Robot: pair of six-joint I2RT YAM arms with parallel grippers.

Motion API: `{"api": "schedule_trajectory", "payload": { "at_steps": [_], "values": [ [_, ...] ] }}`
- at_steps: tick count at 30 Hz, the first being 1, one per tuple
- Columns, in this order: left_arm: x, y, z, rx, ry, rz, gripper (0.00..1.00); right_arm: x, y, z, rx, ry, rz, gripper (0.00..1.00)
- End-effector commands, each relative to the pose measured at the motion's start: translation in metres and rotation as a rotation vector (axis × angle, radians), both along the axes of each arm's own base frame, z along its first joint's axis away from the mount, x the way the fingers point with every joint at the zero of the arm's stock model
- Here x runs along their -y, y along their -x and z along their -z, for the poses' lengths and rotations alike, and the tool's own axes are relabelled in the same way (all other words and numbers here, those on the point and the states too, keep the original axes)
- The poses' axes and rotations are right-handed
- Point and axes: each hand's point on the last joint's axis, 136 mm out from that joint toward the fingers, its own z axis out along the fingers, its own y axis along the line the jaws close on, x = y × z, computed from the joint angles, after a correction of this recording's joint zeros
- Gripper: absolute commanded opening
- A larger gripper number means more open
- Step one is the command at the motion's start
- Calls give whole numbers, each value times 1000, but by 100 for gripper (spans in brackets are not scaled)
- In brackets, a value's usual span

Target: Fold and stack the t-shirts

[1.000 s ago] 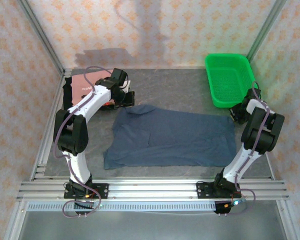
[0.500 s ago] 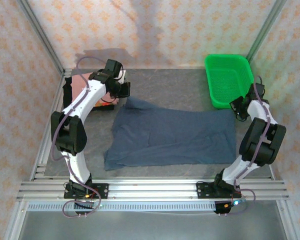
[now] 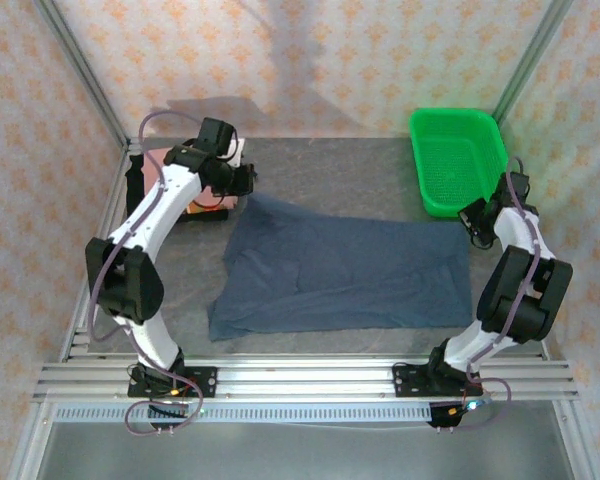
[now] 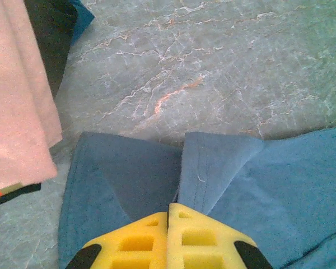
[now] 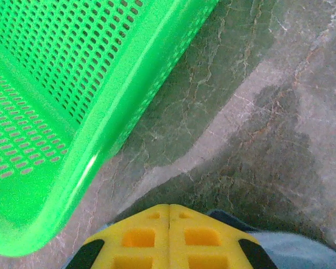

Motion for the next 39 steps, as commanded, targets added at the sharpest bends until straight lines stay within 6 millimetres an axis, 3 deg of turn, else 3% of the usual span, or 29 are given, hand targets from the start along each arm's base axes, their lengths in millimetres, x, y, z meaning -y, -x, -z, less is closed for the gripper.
{"api": "schedule_trajectory", "payload": {
  "at_steps": [1,11,21,31,39],
  "values": [
    [-15,21,-8,10,-36,-8,0,-5,19,-6,-21,16,-13,0],
    [-35,67,14,-40,-51,-74,0,-14,66,4,-110,10,42,0],
    [-56,118,47,-110,-59,-192,0,-21,121,34,-255,-5,169,0],
    [-69,163,77,-181,-56,-285,0,-12,150,34,-355,70,218,0],
    [-78,187,101,-246,-78,-343,0,-15,168,41,-404,75,229,0]
  ]
}}
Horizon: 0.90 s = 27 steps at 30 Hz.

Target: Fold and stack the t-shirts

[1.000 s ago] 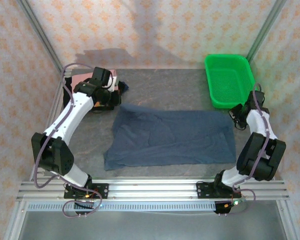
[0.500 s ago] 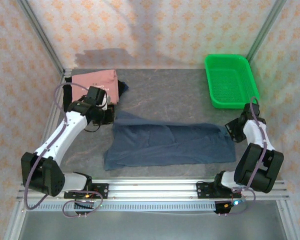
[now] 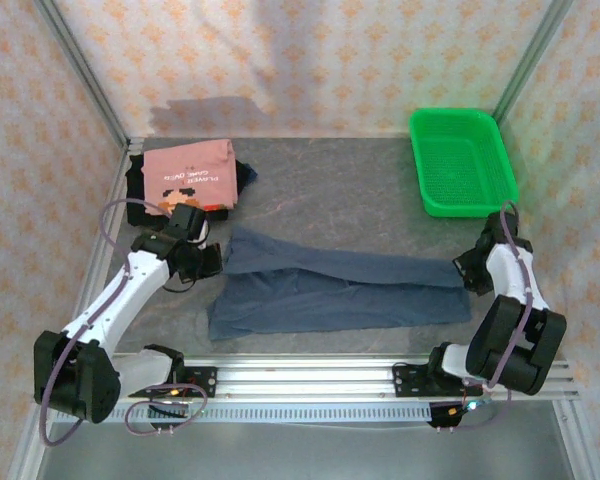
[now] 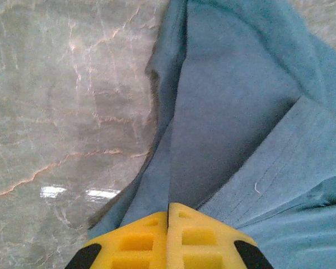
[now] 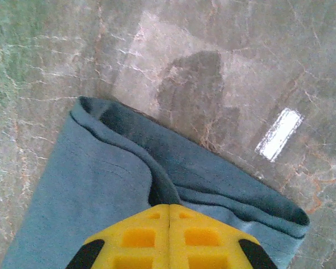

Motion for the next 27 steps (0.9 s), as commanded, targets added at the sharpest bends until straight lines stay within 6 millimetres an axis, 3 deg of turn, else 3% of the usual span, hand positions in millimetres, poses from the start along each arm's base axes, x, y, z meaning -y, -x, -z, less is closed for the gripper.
{"api": "schedule_trajectory", "payload": {
  "at_steps": [1,11,20,22,25,27],
  "values": [
    [-16,10,6,-13,-54,-71,0,3,22,3,-67,30,32,0],
    [-12,27,37,-88,-27,-125,0,-2,38,20,-115,13,48,0],
    [11,46,71,-160,16,-107,0,5,32,36,-150,26,74,0],
    [10,53,79,-204,2,-116,4,5,29,36,-149,21,73,12],
    [-18,68,82,-258,-142,-185,7,8,30,31,-150,35,73,36],
    [-29,70,75,-254,-194,-216,30,8,29,24,-128,42,72,51]
  ]
}}
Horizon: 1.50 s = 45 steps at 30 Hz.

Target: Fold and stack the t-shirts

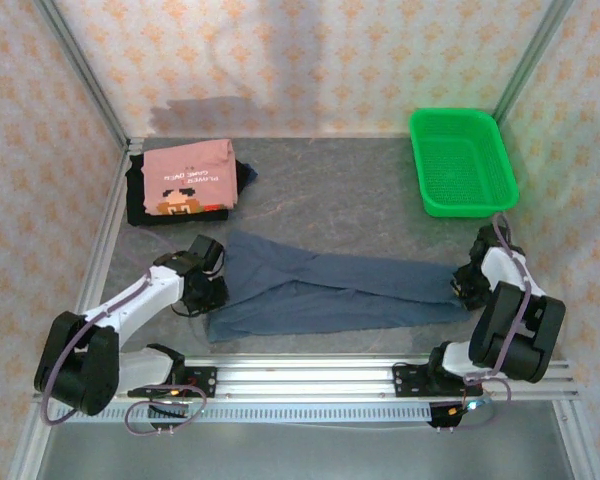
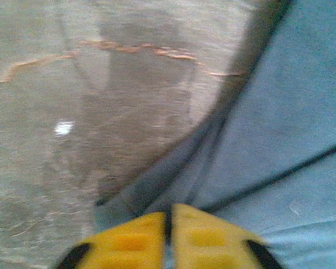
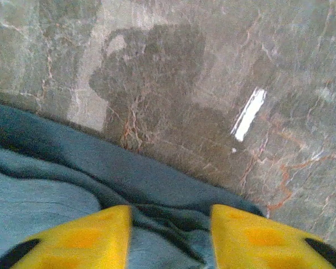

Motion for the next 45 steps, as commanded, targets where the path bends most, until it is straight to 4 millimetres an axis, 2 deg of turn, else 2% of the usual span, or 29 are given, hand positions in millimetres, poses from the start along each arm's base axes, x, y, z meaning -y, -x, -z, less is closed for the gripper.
{"api": "schedule_trajectory", "payload": {
  "at_steps": [1,4,6,9,12,14,16,22,26,29,38,45],
  "values": [
    [-26,8,-11,-14,-133,-77,38,9,-2,-16,35,51,13,56],
    [-19,-10,-36,89,-86,-96,60,1,-14,-34,138,24,-12,70],
    [-7,-29,-60,188,-20,-88,70,-8,-27,-52,243,-9,-50,79],
    [16,-58,-89,303,82,-19,76,-31,-52,-83,438,-82,-151,86],
    [54,-81,-100,310,217,126,76,-72,-72,-103,562,-225,-311,88],
    [67,-88,-92,252,241,200,74,-97,-75,-110,590,-287,-399,89],
    [77,-95,-83,202,249,288,67,-112,-73,-112,603,-321,-450,89],
    [106,-119,-62,114,276,452,48,-137,-64,-109,612,-398,-506,90],
    [114,-127,-44,48,224,531,41,-139,-62,-112,627,-392,-519,91],
    [109,-131,-35,17,178,538,39,-141,-61,-112,627,-403,-518,91],
    [98,-120,-22,-30,120,562,38,-140,-61,-110,626,-401,-508,91],
    [111,-118,-10,-30,171,577,36,-139,-66,-109,627,-399,-508,91]
  ]
}}
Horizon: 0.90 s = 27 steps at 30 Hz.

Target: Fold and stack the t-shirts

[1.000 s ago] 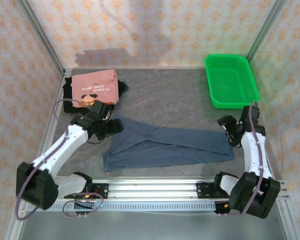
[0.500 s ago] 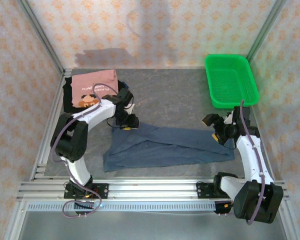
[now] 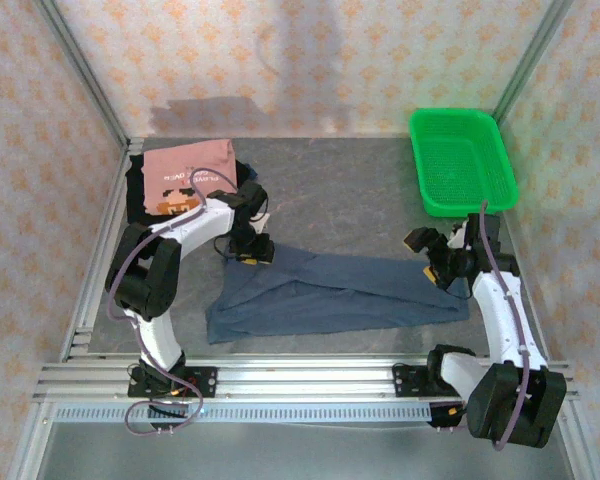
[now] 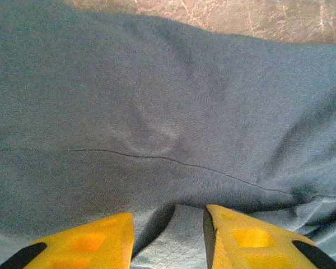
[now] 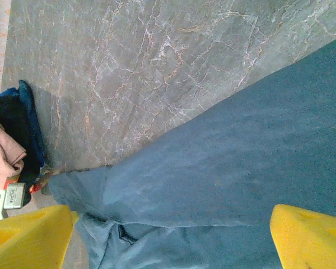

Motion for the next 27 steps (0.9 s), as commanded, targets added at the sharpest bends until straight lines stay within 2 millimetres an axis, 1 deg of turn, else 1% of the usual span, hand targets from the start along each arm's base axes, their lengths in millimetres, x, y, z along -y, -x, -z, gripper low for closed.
{"api": "schedule_trajectory", "payload": {
  "at_steps": [1,4,7,10,12,15,18,22,24,27],
  "values": [
    [7,8,12,-29,9,41,36,-1,-2,2,6,-2,-8,91],
    [8,11,18,-45,-4,56,35,-1,-3,1,6,-3,-11,91],
    [12,12,17,-42,9,60,31,0,-4,1,7,2,-7,92],
    [13,13,16,-45,12,63,24,0,-5,2,6,2,-7,91],
    [12,16,15,-49,11,67,17,0,-5,2,4,1,-3,92],
    [16,21,8,-36,36,76,10,1,-7,3,7,3,0,91],
    [17,33,3,-31,16,105,6,2,-8,4,4,6,5,91],
    [14,46,-6,7,2,110,5,2,-9,5,3,7,9,92],
    [17,55,-13,37,8,123,5,3,-10,6,1,6,11,92],
    [22,71,-17,59,17,132,5,2,-12,9,-6,-3,9,92]
  ]
}}
